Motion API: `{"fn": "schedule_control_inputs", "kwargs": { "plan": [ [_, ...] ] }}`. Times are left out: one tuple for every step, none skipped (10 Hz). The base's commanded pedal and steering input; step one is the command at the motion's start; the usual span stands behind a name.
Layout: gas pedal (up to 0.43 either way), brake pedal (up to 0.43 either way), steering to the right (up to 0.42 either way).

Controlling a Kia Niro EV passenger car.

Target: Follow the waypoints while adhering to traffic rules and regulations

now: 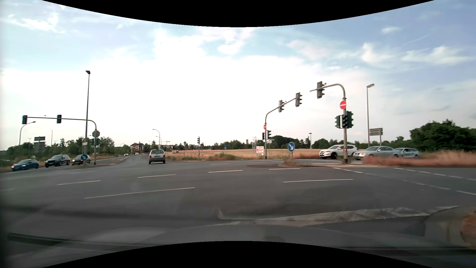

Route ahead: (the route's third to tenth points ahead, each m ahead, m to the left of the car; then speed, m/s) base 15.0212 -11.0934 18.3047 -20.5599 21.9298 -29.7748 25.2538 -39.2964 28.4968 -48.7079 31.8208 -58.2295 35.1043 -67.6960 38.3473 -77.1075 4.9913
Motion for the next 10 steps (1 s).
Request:
{"fn": "schedule_control_inputs", "kwargs": {
  "plan": [
    [0.0, 0.0, 0.334],
    [0.0, 0.0, 0.341],
    [0.0, 0.0, 0.353],
    [0.0, 0.0, 0.377],
    [0.0, 0.0, 0.4],
    [0.0, 0.0, 0.419],
    [0.008, 0.0, 0.436],
    [0.008, 0.0, 0.453],
    [0.039, 0.0, 0.462],
    [0.047, 0.0, 0.464]
  ]
}}
